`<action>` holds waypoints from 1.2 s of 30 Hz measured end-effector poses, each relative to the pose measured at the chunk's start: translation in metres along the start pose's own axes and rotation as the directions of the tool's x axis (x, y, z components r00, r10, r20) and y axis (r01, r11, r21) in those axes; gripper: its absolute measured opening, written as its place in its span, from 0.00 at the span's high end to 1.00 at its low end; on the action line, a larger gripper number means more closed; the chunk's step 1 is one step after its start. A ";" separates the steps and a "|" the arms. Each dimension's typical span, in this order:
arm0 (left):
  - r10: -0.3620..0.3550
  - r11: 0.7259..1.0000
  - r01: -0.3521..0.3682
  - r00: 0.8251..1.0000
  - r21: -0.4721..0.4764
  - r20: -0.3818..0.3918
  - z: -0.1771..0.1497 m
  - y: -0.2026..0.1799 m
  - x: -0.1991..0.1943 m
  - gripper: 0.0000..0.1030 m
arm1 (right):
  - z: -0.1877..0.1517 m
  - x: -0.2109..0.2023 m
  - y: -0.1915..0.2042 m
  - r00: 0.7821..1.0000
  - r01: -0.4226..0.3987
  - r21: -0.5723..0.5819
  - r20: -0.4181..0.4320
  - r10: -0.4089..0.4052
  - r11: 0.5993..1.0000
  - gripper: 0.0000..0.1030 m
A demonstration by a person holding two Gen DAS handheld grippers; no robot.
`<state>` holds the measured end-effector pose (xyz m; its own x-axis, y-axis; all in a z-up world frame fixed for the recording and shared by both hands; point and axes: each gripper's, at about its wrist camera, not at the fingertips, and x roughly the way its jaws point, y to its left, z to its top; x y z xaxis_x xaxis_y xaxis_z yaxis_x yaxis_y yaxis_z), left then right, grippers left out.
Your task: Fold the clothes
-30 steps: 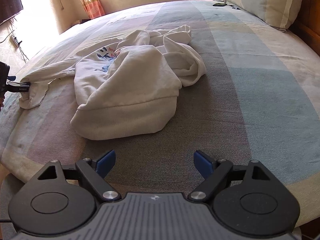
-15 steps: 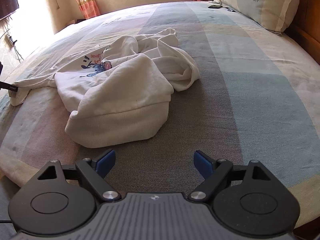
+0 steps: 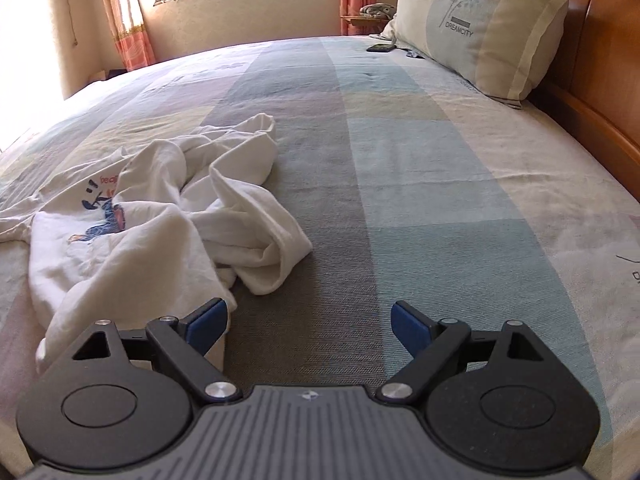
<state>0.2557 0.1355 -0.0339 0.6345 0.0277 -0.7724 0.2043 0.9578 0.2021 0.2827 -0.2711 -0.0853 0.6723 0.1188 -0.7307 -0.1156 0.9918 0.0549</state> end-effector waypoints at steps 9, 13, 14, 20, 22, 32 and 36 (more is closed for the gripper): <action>-0.184 0.981 0.179 0.980 0.070 0.071 0.040 -0.082 -0.001 0.27 | -0.007 0.012 0.031 0.996 -0.089 -0.012 -0.027 0.089 0.996 0.11; -0.250 0.968 0.247 0.962 0.043 0.112 0.064 -0.107 0.004 0.24 | -0.014 0.012 0.052 0.973 -0.228 -0.017 -0.046 0.227 0.974 0.11; -0.269 0.963 0.266 0.956 0.041 0.120 0.069 -0.114 0.006 0.23 | -0.016 0.013 0.055 0.969 -0.242 -0.022 -0.050 0.240 0.970 0.11; -0.310 0.950 0.301 0.940 0.078 0.143 0.098 -0.171 0.038 0.23 | -0.030 0.003 0.056 0.946 -0.320 -0.014 -0.056 0.319 0.947 0.11; -0.278 0.957 0.264 0.953 0.116 0.123 0.101 -0.190 0.057 0.22 | -0.033 -0.001 0.053 0.942 -0.332 -0.016 -0.056 0.330 0.943 0.11; -0.115 0.992 0.113 0.993 0.056 0.038 0.050 -0.150 0.074 0.21 | -0.020 -0.016 0.006 0.970 -0.241 0.000 0.037 0.241 0.970 0.10; -0.130 0.991 0.130 0.991 -0.010 0.031 0.037 -0.135 0.071 0.20 | 0.004 0.010 -0.013 0.982 -0.182 0.080 0.068 0.176 0.980 0.10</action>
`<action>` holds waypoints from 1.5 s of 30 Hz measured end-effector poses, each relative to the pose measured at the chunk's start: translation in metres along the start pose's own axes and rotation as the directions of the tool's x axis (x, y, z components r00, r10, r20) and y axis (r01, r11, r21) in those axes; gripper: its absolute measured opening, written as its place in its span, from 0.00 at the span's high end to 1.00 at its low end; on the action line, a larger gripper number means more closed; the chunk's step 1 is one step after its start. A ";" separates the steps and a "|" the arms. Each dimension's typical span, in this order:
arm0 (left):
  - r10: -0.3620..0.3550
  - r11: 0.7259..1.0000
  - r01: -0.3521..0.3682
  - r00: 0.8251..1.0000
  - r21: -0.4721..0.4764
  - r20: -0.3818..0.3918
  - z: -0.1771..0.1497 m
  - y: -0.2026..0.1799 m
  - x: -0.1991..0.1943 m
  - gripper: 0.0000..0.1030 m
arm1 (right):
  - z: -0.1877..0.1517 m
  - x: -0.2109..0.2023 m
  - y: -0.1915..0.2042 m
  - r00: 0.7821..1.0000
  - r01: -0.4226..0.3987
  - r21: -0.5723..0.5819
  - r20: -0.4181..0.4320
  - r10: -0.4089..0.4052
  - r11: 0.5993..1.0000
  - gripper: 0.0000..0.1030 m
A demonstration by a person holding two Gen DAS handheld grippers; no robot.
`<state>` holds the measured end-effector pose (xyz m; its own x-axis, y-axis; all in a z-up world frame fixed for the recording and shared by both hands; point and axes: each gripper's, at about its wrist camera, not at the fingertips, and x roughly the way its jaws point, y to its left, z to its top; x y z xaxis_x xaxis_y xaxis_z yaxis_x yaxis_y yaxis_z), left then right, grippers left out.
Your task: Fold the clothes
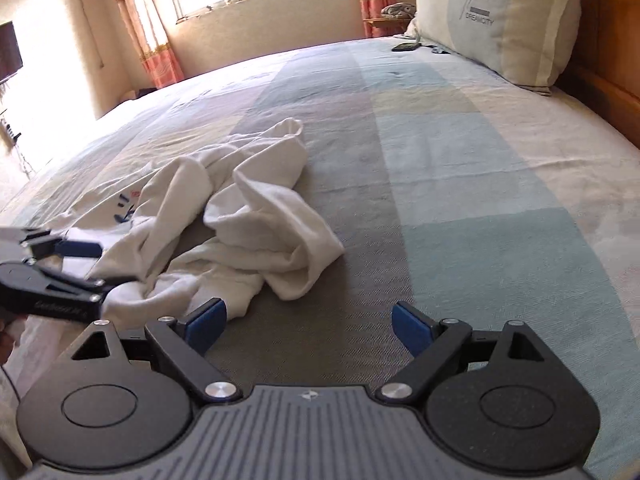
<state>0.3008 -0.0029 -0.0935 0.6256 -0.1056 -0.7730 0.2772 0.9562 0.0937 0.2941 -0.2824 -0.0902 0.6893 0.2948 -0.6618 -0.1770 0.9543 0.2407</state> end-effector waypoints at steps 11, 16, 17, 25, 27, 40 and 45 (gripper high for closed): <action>-0.019 1.000 0.019 1.000 -0.020 0.010 -0.001 0.003 0.003 0.17 | 0.012 0.049 0.006 0.991 0.132 0.020 -0.023 -0.131 0.991 0.10; -0.027 0.999 0.027 1.000 -0.024 0.012 -0.002 0.005 0.004 0.17 | 0.020 0.044 -0.012 0.958 0.287 -0.021 -0.009 -0.287 0.958 0.10; -0.029 0.999 0.029 1.000 -0.025 0.013 -0.002 0.005 0.005 0.17 | 0.024 0.042 -0.018 0.950 0.311 -0.027 -0.002 -0.311 0.950 0.10; -0.021 1.000 0.021 1.000 -0.010 0.009 0.000 0.003 0.005 0.17 | 0.062 0.018 -0.078 0.865 0.500 -0.038 0.065 -0.497 0.865 0.10; -0.022 1.000 0.022 1.000 -0.009 0.008 0.000 0.003 0.005 0.17 | 0.071 0.010 -0.095 0.855 0.516 -0.004 0.073 -0.514 0.857 0.10; -0.012 1.000 0.012 1.000 -0.007 0.002 0.000 0.000 0.006 0.16 | 0.042 0.009 -0.081 0.959 0.280 0.146 -0.005 -0.282 0.949 0.05; -0.011 1.000 0.011 1.000 -0.001 -0.002 0.001 -0.001 0.006 0.16 | 0.030 0.013 -0.010 0.984 0.171 -0.013 0.061 -0.170 0.985 0.05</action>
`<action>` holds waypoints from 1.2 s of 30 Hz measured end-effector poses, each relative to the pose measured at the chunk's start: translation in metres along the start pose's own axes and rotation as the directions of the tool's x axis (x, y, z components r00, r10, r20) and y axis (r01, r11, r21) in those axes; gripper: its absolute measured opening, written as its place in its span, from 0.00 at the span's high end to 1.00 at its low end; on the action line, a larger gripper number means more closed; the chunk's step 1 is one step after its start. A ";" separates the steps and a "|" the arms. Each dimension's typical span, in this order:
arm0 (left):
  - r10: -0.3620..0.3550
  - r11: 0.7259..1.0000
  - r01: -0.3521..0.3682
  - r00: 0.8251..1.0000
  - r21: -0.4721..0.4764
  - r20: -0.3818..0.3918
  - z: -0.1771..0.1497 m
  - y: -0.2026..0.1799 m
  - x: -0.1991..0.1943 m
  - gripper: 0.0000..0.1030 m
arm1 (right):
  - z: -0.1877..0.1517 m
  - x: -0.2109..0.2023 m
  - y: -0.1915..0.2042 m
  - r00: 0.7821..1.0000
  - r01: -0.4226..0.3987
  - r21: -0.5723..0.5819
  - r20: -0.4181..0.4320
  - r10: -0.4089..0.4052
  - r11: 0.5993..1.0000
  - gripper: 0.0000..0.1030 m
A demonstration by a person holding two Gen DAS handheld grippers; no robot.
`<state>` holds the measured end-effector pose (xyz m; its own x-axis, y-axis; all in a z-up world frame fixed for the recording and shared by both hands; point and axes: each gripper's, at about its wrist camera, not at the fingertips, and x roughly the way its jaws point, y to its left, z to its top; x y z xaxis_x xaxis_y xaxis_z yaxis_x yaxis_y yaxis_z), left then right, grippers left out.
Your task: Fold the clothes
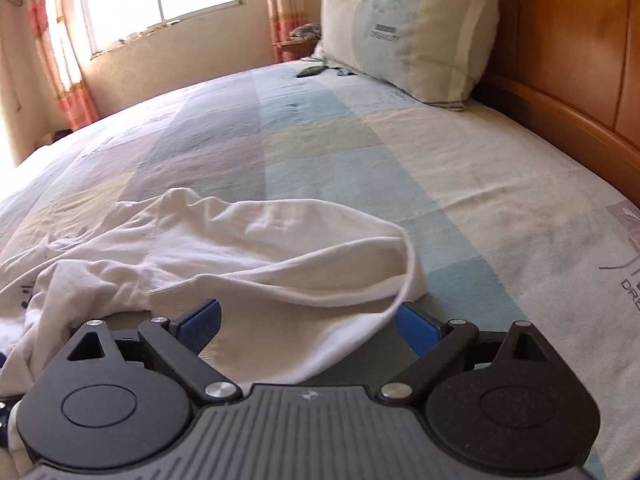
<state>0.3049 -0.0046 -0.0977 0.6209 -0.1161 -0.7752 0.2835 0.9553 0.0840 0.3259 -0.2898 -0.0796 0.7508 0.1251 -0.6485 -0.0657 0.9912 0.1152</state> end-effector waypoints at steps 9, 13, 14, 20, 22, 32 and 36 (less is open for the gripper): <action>-0.011 1.000 0.011 1.000 -0.008 0.004 -0.002 0.003 0.002 0.14 | -0.018 0.026 0.051 0.989 -0.122 -0.144 -0.103 0.108 0.982 0.12; -0.013 1.000 0.013 1.000 -0.005 0.005 -0.002 0.003 0.002 0.13 | -0.022 0.025 0.044 0.993 -0.081 -0.182 -0.102 0.063 0.980 0.12; -0.014 1.000 0.014 1.000 -0.006 0.006 -0.002 0.003 0.002 0.13 | -0.023 0.027 0.039 0.993 -0.073 -0.182 -0.110 0.054 0.981 0.12; -0.012 1.000 0.012 1.000 -0.006 0.007 -0.003 0.003 0.002 0.13 | -0.014 0.024 -0.013 0.993 -0.050 -0.024 -0.105 0.048 0.998 0.12; -0.008 1.000 0.008 1.000 -0.004 0.006 -0.002 0.002 0.002 0.13 | -0.010 0.016 -0.020 0.995 -0.040 0.020 -0.094 0.041 0.999 0.12; -0.006 1.000 0.006 1.000 -0.001 0.000 -0.001 0.001 0.001 0.13 | -0.005 0.041 0.050 0.999 -0.015 -0.175 -0.051 0.006 0.984 0.10; -0.011 1.000 0.011 1.000 -0.001 0.003 -0.002 0.002 0.002 0.13 | 0.013 0.025 0.030 1.000 0.015 0.006 -0.018 -0.015 1.000 0.10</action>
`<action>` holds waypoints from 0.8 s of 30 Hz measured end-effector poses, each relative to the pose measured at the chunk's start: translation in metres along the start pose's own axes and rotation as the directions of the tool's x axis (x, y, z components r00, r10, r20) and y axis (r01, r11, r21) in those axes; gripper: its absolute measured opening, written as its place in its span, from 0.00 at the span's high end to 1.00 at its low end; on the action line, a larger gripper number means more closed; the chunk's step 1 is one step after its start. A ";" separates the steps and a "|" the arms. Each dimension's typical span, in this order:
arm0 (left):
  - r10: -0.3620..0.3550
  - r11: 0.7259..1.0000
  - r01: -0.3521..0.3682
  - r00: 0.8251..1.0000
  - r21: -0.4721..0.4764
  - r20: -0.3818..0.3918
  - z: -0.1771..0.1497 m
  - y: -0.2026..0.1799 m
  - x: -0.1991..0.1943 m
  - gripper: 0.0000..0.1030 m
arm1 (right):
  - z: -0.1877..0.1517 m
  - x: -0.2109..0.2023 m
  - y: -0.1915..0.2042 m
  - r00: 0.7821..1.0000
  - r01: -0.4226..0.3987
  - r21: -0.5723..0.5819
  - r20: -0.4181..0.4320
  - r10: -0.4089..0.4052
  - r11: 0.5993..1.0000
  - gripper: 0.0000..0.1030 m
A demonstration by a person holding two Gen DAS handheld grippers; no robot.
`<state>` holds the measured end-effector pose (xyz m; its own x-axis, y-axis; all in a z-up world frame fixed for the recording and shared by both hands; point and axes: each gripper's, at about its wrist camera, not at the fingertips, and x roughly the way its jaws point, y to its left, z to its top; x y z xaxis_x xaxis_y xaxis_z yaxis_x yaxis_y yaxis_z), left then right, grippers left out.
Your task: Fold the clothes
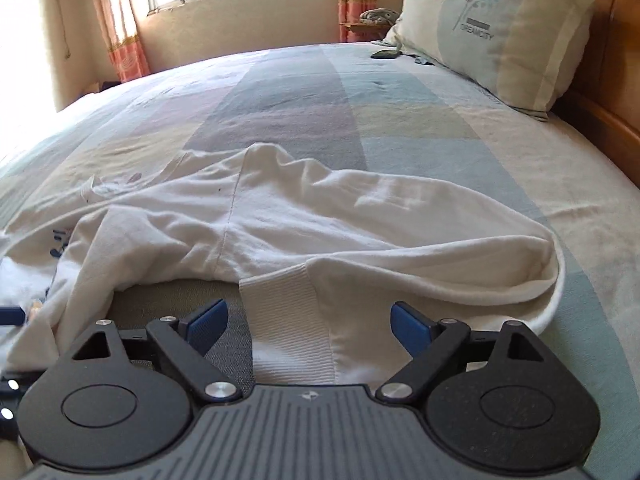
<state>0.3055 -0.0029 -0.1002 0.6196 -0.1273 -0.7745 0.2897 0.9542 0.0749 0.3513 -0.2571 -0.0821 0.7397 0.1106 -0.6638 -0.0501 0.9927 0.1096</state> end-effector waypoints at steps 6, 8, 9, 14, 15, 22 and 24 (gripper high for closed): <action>-0.008 1.000 0.008 1.000 0.000 0.003 0.000 0.001 0.001 0.12 | 0.021 0.002 -0.036 0.980 0.200 0.205 -0.060 -0.192 0.958 0.00; -0.012 1.000 0.012 1.000 0.002 0.005 -0.001 0.002 0.001 0.12 | 0.021 0.009 -0.052 0.974 0.221 0.289 -0.105 -0.198 0.932 0.00; -0.013 1.000 0.013 1.000 0.003 0.006 -0.001 0.003 0.001 0.12 | 0.020 0.010 -0.059 0.973 0.227 0.320 -0.114 -0.201 0.920 0.00; -0.023 1.000 0.023 1.000 0.002 0.014 -0.002 0.004 0.002 0.12 | 0.020 0.009 -0.088 0.969 0.244 0.424 -0.136 -0.205 0.872 0.00; -0.025 1.000 0.025 1.000 0.001 0.015 -0.002 0.004 0.002 0.12 | 0.019 0.008 -0.093 0.967 0.252 0.433 -0.143 -0.210 0.865 0.00; -0.031 0.999 0.031 0.999 -0.006 0.019 -0.002 0.005 0.003 0.10 | 0.011 -0.007 -0.098 0.961 0.270 0.393 -0.160 -0.224 0.879 0.00; -0.030 1.000 0.030 0.999 -0.006 0.019 -0.002 0.005 0.003 0.10 | 0.011 0.003 -0.107 0.957 0.283 0.429 -0.189 -0.221 0.858 0.00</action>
<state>0.3075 0.0020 -0.1034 0.6242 -0.1607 -0.7646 0.3037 0.9516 0.0479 0.3667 -0.3633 -0.0875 0.5923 -0.1044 -0.7989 0.4537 0.8626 0.2236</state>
